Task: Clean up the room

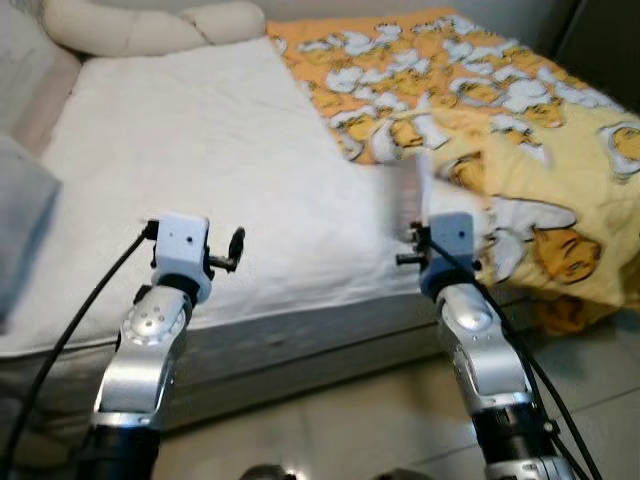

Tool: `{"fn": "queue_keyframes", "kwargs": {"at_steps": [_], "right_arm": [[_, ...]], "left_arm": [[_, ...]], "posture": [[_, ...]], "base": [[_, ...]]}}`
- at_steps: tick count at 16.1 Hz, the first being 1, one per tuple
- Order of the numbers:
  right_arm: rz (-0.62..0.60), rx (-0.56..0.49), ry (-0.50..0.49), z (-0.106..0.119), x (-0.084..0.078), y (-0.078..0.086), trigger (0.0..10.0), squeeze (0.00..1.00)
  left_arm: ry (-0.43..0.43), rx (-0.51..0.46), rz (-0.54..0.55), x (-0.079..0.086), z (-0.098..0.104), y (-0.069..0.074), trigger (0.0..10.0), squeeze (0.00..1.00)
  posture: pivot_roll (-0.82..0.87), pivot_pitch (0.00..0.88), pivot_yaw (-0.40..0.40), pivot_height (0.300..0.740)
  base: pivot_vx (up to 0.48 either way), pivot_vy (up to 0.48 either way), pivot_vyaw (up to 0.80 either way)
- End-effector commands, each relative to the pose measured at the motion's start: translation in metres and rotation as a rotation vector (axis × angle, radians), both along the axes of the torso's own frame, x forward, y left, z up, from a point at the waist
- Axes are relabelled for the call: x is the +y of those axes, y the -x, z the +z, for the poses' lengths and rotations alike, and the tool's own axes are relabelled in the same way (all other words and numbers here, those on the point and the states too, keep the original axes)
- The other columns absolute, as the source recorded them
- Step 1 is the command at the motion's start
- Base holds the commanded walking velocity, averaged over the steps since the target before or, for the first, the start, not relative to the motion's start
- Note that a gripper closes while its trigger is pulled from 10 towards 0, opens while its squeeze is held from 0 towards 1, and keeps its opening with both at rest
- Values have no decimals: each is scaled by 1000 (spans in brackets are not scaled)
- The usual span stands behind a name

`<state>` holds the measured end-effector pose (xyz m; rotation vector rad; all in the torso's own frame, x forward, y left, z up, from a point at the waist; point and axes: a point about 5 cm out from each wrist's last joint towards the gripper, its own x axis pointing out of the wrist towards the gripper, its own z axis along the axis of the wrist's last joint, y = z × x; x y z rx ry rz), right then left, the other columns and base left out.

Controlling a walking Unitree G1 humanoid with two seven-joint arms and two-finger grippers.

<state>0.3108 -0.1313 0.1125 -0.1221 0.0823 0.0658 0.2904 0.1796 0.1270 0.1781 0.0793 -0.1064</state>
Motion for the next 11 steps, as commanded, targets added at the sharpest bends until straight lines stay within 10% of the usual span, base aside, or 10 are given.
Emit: {"fn": "queue_keyframes", "kwargs": {"at_steps": [1,11], "right_arm": [[-15,-59,-1,12,-6,-3,10000,0],[-16,-47,41,11,-4,-8,10000,0]], "left_arm": [[0,-8,-24,-8,2,-1,10000,416],[21,-43,-10,-8,9,-6,10000,404]], "posture": [[22,0,29,740],[26,0,32,740]], "base": [[0,480,0],[0,96,0]]}}
